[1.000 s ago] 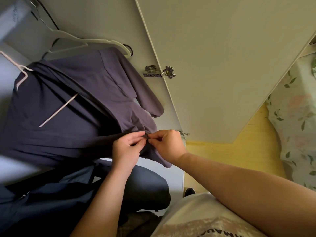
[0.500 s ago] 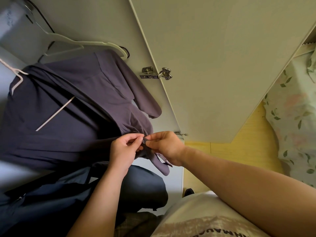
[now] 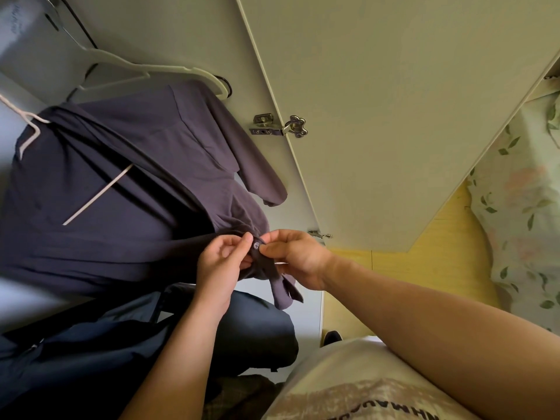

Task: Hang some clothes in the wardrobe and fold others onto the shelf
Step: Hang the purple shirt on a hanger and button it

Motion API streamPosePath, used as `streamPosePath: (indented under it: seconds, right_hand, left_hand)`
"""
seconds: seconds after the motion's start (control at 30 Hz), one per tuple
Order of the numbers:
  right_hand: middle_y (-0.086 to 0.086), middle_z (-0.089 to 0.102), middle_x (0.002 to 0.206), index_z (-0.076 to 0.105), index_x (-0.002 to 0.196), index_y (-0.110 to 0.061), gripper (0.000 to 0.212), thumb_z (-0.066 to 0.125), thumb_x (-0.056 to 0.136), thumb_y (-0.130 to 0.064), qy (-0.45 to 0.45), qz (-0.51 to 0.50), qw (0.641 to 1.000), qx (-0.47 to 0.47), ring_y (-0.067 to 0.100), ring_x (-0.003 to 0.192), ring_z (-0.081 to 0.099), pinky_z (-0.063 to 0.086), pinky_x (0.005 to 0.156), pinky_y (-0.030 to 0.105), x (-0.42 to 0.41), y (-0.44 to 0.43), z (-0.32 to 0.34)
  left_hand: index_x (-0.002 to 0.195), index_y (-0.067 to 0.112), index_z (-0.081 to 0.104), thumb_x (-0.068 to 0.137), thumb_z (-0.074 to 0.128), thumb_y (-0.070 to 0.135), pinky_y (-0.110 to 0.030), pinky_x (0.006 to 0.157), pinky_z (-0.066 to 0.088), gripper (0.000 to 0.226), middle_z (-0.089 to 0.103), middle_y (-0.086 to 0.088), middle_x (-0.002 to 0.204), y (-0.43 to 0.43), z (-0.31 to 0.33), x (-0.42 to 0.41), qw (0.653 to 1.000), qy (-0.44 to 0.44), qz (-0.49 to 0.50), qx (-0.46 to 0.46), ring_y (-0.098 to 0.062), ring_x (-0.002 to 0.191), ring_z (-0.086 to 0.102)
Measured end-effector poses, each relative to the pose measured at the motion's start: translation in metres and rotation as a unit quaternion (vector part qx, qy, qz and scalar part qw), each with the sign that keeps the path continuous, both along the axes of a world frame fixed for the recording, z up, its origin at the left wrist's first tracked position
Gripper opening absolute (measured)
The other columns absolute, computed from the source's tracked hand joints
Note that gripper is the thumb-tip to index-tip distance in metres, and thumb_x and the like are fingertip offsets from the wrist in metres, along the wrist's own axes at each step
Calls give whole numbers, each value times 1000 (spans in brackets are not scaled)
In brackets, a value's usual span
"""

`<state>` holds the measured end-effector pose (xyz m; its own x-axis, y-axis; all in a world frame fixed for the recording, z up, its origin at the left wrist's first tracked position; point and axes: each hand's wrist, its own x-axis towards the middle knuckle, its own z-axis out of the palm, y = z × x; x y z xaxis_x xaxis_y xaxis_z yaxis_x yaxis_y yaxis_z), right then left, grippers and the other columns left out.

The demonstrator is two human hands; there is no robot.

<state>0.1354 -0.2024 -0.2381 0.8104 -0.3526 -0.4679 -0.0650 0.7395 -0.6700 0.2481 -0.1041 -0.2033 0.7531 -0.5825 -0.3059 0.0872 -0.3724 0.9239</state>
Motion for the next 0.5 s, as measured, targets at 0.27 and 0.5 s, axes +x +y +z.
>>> streamPosePath:
  seconds: [0.27,0.5]
  right_hand:
    - [11,69,88,63,98,-13,26,64,84,9,34,-4,999,-17,24,87,65,53,83,32,0,-2,-5]
    - [4,70,96,64,112,-19,37,79,80,-11,141,139,954,-227,16,75,62,46,53,16,-6,-1,-12]
  left_hand:
    - [90,12,59,88,68,-1,-36,77,55,16,71,-3,75,3,-2,3,999,24,33,-3,-21,77,67]
    - [90,12,53,94,60,-1,-31,66,58,15,65,-7,73,-5,4,4,993,42,88,-69,-15,66,65]
